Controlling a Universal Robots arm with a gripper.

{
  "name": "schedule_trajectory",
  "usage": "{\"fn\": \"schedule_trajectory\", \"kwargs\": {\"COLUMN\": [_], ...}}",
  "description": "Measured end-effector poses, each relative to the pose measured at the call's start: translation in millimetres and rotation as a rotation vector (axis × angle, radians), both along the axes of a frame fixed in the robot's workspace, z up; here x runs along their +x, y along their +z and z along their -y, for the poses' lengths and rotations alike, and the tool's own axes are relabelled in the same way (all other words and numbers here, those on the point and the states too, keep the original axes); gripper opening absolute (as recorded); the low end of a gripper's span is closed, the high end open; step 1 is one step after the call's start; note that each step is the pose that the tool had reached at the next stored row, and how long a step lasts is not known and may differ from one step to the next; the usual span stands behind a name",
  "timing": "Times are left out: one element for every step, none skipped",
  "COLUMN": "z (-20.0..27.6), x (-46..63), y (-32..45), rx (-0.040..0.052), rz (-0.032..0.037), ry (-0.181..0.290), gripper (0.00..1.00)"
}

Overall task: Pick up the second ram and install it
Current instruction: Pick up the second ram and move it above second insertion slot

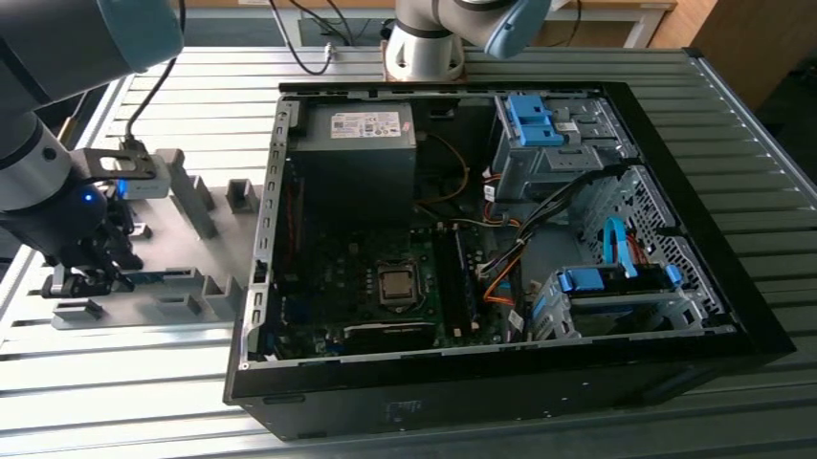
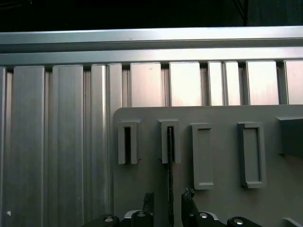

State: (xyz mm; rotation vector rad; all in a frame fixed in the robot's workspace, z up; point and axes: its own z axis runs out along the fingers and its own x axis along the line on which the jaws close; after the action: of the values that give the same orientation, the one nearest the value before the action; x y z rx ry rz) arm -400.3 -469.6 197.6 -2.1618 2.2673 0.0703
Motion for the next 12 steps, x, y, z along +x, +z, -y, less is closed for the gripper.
{"fn": "schedule_trajectory", "kwargs": {"z": [0.0, 0.0, 0.0, 0.0, 0.0, 0.0, 0.0, 0.0, -0.1, -0.3, -0.8, -1.5], "x": [0.0, 0.0, 0.0, 0.0, 0.0, 0.0, 0.0, 0.0, -0.1, -0.6, -1.2, -1.9], "y": [0.0, 0.0, 0.0, 0.0, 0.0, 0.0, 0.0, -0.1, -0.1, -0.2, -0.2, -0.3], "rx": [0.0000, -0.0001, -0.0001, 0.0000, 0.0000, 0.0000, 0.0000, 0.0000, 0.0000, 0.0001, 0.0001, 0.0001], "rz": [0.0000, -0.0001, -0.0001, 0.0000, -0.0001, 0.0000, 0.0000, 0.0000, 0.0001, 0.0001, 0.0001, 0.0001], "ry": [0.000, 0.000, 0.000, 0.000, 0.000, 0.000, 0.000, 0.000, 0.000, 0.000, 0.000, 0.000], "gripper": [0.36, 0.36, 0.36, 0.36, 0.35, 0.35, 0.35, 0.28, 0.28, 0.28, 0.28, 0.28]}}
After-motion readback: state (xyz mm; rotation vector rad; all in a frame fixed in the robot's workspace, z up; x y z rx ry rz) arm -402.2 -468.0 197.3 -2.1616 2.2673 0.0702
